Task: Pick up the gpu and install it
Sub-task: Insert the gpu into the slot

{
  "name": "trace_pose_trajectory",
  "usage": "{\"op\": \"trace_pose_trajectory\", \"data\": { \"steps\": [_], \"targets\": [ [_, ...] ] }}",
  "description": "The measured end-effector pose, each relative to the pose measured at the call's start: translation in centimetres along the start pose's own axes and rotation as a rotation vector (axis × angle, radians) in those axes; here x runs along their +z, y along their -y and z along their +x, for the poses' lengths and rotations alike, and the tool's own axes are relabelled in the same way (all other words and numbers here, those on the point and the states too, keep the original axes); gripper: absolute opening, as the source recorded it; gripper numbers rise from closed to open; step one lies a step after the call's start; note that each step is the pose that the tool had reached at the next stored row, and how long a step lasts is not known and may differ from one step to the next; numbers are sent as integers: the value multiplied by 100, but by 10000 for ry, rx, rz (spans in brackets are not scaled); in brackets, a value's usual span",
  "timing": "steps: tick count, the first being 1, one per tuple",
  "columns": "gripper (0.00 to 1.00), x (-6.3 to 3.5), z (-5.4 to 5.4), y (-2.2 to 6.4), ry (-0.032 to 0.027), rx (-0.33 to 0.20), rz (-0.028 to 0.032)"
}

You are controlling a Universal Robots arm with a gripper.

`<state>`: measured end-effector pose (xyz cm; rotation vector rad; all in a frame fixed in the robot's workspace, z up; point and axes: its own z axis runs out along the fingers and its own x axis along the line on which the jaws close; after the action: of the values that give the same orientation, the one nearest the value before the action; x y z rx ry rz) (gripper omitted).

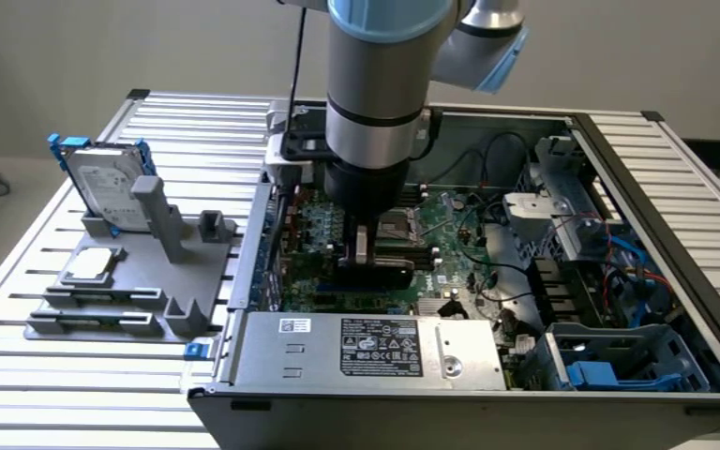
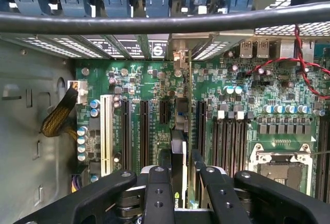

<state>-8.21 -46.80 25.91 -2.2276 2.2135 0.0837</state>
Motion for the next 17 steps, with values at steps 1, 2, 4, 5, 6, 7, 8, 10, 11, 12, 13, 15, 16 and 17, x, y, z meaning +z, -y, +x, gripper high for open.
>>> {"op": "trace_pose_trajectory", "data": {
  "steps": [1, 2, 4, 5, 6, 7, 8, 10, 11, 12, 13, 15, 16, 17],
  "targets": [
    [26, 2, 1, 0, 0, 0, -4],
    [26, 3, 2, 0, 0, 0, -8],
    [26, 4, 3, 0, -1, 0, -14],
    [26, 5, 3, 0, -1, 0, -15],
    [26, 5, 4, 0, -1, 0, -17],
    [26, 5, 4, 0, 0, 0, -17],
    [26, 5, 4, 0, 0, 0, -17],
    [26, 5, 4, 0, -1, 0, -18],
    [28, 5, 4, 0, 0, 0, -18],
    [28, 4, 3, 0, 3, 0, -17],
    [34, 1, 3, 0, 1, 0, -18],
    [34, -19, 3, -1, 0, 1, -19],
    [34, -42, 2, -2, 1, 0, -20],
    [34, -74, 1, -3, -1, 1, -21]
  ]
}}
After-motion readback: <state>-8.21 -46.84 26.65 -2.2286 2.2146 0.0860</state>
